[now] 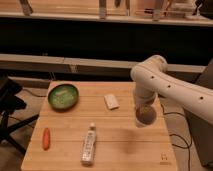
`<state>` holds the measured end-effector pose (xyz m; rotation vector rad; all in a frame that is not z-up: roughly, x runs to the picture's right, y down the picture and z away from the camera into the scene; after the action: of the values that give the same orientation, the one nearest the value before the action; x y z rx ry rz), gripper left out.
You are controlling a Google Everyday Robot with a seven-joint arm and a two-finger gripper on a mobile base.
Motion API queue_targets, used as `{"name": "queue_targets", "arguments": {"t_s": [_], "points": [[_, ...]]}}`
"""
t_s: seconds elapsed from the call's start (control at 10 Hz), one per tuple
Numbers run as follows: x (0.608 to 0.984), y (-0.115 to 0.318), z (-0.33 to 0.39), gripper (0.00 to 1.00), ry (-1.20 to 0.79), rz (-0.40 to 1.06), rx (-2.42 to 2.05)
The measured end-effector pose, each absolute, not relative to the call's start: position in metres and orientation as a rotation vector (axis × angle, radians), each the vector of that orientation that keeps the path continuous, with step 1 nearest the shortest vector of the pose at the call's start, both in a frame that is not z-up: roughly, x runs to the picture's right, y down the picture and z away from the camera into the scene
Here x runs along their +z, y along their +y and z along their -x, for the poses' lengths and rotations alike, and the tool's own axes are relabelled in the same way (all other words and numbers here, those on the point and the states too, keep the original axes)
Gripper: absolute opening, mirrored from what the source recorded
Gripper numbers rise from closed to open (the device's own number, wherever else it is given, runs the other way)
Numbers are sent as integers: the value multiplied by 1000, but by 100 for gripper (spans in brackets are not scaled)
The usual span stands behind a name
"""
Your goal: Place the ceramic cup in the ceramic bowl
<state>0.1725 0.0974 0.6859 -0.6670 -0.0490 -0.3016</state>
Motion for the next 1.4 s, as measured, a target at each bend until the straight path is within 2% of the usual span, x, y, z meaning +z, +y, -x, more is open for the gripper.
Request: {"name": "queue_targets", "arguments": {"t_s": [1.4], "points": [[689, 22, -78, 0, -114, 592, -469]]}}
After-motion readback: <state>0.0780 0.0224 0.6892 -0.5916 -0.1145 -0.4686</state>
